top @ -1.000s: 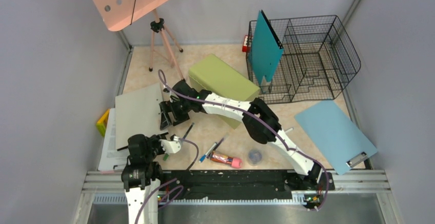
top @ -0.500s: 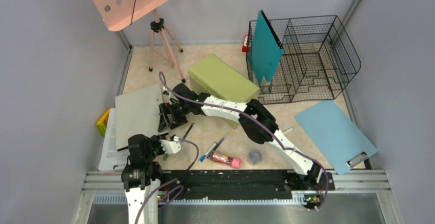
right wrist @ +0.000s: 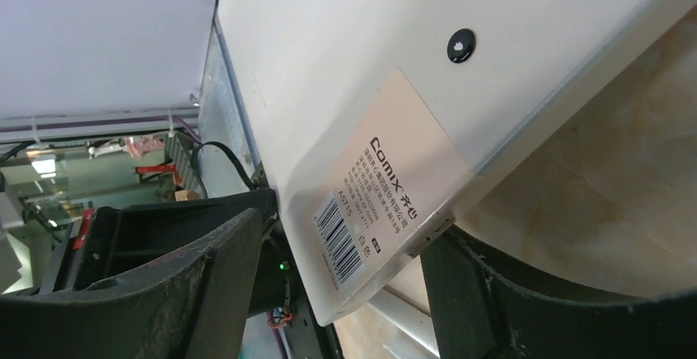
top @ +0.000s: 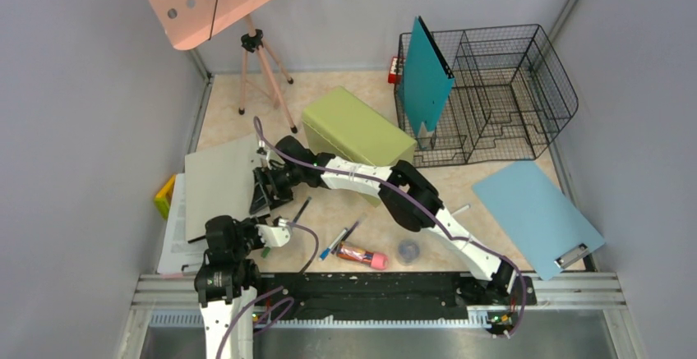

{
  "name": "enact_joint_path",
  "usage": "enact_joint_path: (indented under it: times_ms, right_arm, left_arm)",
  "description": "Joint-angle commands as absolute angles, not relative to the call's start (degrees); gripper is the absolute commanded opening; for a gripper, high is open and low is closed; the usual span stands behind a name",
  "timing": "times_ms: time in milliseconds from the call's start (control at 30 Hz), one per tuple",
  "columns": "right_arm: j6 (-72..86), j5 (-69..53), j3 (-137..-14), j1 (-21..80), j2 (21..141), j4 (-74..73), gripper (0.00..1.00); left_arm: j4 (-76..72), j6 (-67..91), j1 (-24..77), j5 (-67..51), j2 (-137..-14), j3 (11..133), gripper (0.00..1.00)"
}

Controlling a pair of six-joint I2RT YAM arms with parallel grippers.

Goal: Organize the desk
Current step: Pick up the folder from the corner of the board.

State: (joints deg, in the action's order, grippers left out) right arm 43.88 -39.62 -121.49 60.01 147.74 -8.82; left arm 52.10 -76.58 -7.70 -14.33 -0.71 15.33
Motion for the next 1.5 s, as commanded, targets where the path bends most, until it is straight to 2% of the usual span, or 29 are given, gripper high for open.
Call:
enact_joint_path:
  times_ms: [0,400,633,733,933,1067,1233,1467]
  right_arm:
    - [45.54,-41.68,-121.95,60.63,148.01,-4.58,0.66]
    - [45.54,-40.97,-118.31,59.18,144.19,-4.05,0.4]
    - [44.6,-40.44,-116.79,58.88,141.97,-4.3,0.2]
    - [43.73,-40.01,-116.29,58.72,141.05,-4.76,0.1]
    - [41.73,-39.0,-116.04,58.34,138.98,-5.75,0.05]
    - [39.17,-38.19,-116.84,58.27,137.5,-7.24,0.0]
    - [35.27,-37.38,-117.69,58.06,135.6,-8.94,0.0]
    - [28.44,-36.36,-118.4,57.76,130.97,-11.87,0.0]
  left_arm:
    - [52.57,-76.38,-7.51,-15.61,5.85,15.93,0.0]
    - [54.08,-75.67,-7.55,-15.66,6.33,16.37,0.0]
    - [55.78,-75.6,-7.58,-15.2,6.23,17.79,0.01]
    - [57.0,-75.52,-7.51,-15.06,6.25,18.53,0.18]
    - [55.3,-72.06,-7.56,-14.86,5.88,20.49,0.5]
    - [52.3,-67.24,-7.54,-13.49,3.19,22.8,0.6]
    - [48.91,-58.19,-7.57,-11.3,-5.19,28.39,0.77]
    - [48.52,-44.73,-7.54,-10.77,-16.71,39.58,0.85]
